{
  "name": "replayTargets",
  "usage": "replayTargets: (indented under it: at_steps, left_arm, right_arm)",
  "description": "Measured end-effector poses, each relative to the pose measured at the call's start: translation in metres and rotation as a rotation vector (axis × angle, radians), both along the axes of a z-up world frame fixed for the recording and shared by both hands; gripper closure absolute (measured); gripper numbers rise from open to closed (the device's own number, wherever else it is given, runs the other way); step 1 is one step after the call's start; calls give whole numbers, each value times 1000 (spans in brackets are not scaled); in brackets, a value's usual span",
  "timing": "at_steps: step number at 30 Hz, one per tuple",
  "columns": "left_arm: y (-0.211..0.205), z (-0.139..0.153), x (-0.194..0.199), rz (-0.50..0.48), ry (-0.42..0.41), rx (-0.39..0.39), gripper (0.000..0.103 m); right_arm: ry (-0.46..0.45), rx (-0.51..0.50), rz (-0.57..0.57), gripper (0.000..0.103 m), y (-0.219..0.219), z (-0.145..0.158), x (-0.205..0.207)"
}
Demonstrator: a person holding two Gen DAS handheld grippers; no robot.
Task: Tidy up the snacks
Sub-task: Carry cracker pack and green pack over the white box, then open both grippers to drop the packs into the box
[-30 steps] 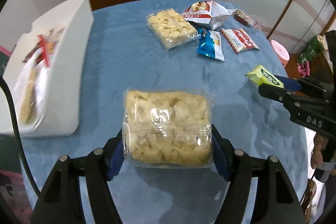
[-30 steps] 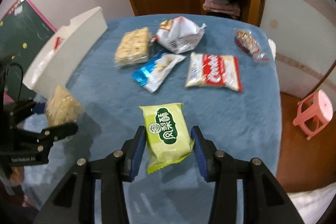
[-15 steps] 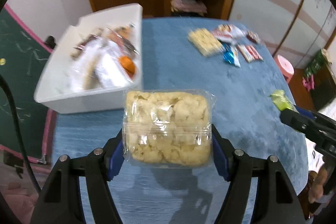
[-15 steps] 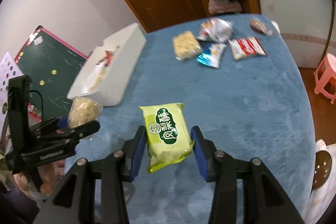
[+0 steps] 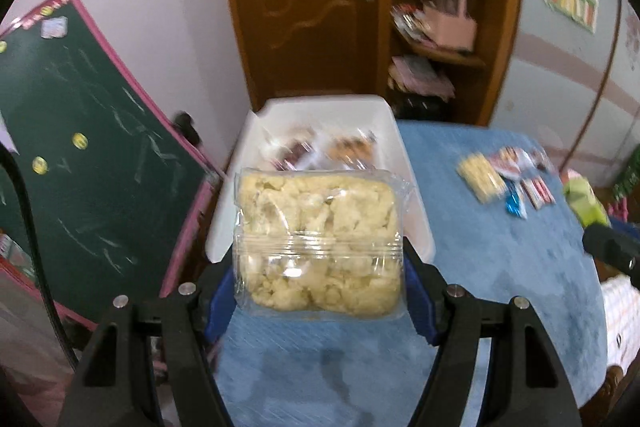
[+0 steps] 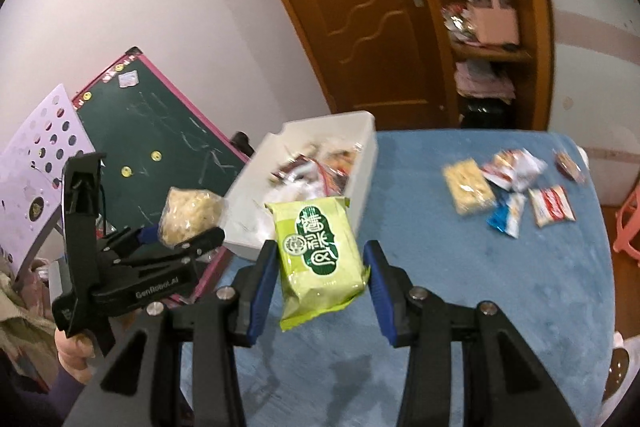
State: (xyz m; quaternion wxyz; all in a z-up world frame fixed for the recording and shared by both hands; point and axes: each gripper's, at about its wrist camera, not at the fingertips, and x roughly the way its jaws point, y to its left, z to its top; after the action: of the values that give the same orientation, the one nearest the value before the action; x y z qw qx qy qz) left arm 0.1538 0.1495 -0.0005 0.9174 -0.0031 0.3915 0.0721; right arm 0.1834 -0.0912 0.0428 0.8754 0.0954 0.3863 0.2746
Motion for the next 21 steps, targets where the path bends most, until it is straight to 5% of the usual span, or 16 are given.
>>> replayTargets:
  at_steps: [11, 21]
  left_arm:
    - [67, 65, 39, 49, -157, 15, 33]
    - [93, 54, 105, 84, -94, -28, 33]
  right_arm:
    - [-73, 9, -12, 59, 64, 37, 40]
    - [-65, -5, -36, 59, 99, 32, 83]
